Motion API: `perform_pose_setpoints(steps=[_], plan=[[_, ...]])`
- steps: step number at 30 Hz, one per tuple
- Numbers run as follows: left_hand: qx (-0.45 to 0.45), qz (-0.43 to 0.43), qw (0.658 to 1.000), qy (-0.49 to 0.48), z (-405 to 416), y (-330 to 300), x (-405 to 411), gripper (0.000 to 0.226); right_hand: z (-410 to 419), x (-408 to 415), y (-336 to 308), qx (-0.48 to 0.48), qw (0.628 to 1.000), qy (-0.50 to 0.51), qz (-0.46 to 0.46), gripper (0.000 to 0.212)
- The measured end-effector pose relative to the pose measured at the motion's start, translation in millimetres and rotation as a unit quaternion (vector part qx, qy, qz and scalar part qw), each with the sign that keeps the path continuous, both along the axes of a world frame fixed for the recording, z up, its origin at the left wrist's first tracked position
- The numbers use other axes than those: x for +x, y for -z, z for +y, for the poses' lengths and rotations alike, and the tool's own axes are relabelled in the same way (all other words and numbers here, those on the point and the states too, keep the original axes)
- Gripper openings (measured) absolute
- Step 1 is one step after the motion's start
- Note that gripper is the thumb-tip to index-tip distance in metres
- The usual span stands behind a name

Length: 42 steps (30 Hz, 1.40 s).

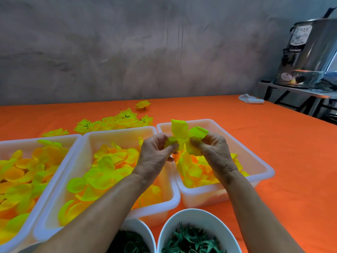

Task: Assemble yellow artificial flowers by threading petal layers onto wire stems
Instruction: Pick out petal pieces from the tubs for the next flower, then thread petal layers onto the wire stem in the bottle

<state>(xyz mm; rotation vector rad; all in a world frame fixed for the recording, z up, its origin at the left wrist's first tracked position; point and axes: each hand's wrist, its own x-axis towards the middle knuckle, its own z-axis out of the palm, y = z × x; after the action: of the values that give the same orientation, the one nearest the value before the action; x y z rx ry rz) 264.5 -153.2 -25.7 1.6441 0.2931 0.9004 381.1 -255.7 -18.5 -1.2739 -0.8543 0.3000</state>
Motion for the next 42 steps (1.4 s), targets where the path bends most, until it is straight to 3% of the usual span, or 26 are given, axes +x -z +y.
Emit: perform_pose_setpoints(steps=[2,6,10,15,18,22,25,26,28,30,36,39,42], plan=[[0.024,0.015,0.999,-0.028,1.3,1.5,-0.4,0.005,-0.5,2.8,1.4,0.003,1.0,0.012,0.005,0.015],[0.061,0.043,0.996,-0.05,2.7,2.0,1.5,0.017,0.6,3.6,3.7,-0.023,1.0,0.018,0.0,0.015],[0.097,0.083,0.99,-0.056,6.6,-10.2,-1.9,0.011,0.6,4.2,2.3,-0.058,0.997,0.04,-0.025,0.009],[0.142,0.117,0.979,-0.087,5.3,-26.2,-15.0,0.008,1.5,4.7,3.8,-0.135,0.982,0.105,-0.082,0.031],[0.161,0.126,0.974,-0.096,0.9,-34.9,-29.6,0.012,-5.2,8.2,-2.9,-0.272,0.936,0.136,-0.177,0.027],[0.164,0.121,0.973,-0.112,-7.5,-42.2,-53.6,0.015,-19.0,2.5,-7.2,-0.453,0.838,0.145,-0.267,0.015],[0.153,0.135,0.97,-0.133,-18.4,-43.4,-73.1,0.014,-28.0,-14.7,-0.9,-0.51,0.78,0.206,-0.299,0.046],[0.146,0.142,0.969,-0.143,-21.2,-41.4,-82.9,0.014,-29.1,-22.2,0.9,-0.496,0.773,0.235,-0.318,0.047],[0.132,0.148,0.969,-0.145,-24.1,-40.5,-92.9,0.016,-28.2,-26.8,-4.6,-0.453,0.778,0.262,-0.348,0.031],[0.121,0.149,0.97,-0.149,-25.9,-40.5,-105.5,0.016,-24.3,-34.7,-11.3,-0.45,0.793,0.223,-0.344,0.021],[0.107,0.141,0.964,-0.198,-30.0,-43.4,-140.7,0.01,-21.8,-64.5,-19.9,-0.382,0.833,0.183,-0.357,0.018],[0.1,0.138,0.96,-0.223,-30.0,-41.7,-157.9,0.009,-24.3,-88.9,-23.3,-0.268,0.889,0.156,-0.336,0.016],[0.099,0.147,0.948,-0.263,-22.7,-41.0,-177.6,0.009,-26.5,-114.5,-25.3,-0.184,0.951,0.062,-0.239,0.011]])
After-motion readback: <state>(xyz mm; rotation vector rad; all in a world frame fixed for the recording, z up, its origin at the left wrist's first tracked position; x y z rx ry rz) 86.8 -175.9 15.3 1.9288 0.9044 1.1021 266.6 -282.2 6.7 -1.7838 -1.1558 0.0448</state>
